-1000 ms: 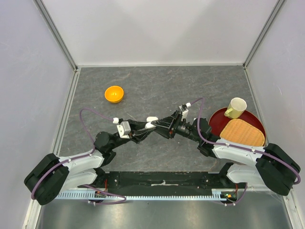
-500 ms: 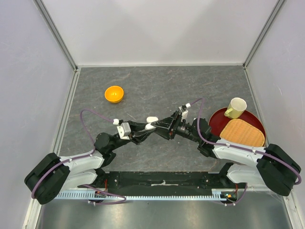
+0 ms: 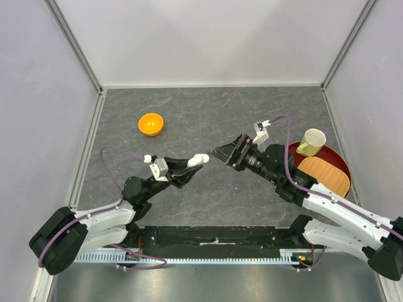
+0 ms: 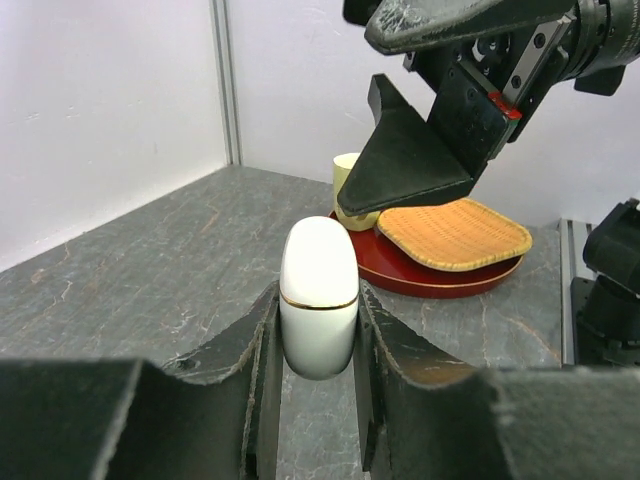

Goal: Insert the wireless bluetooth earbuds into the charging case
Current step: Pick up the charging case at the center of the board, then open the charging case.

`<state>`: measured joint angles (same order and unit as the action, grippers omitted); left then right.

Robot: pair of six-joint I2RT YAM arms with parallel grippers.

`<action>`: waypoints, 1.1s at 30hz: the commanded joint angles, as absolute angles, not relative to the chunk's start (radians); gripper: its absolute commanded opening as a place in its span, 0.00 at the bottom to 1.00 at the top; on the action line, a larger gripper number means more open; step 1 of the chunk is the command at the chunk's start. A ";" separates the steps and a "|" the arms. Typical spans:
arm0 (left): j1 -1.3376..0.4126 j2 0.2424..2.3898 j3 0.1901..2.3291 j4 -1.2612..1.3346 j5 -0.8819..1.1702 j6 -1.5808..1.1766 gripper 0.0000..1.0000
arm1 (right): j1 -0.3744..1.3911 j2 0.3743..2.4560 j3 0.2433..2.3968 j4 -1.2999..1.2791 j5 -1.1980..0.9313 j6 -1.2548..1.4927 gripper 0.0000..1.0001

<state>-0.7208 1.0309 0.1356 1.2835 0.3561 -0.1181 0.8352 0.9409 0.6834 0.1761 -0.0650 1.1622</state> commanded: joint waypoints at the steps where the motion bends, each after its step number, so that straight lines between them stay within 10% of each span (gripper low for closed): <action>1: -0.718 0.997 0.196 1.255 0.327 -0.181 0.02 | 0.834 0.937 0.773 -0.092 0.031 0.925 0.91; 33: -0.715 1.043 0.265 1.190 0.546 -0.170 0.02 | 0.841 0.999 0.781 -0.017 -0.069 0.902 0.90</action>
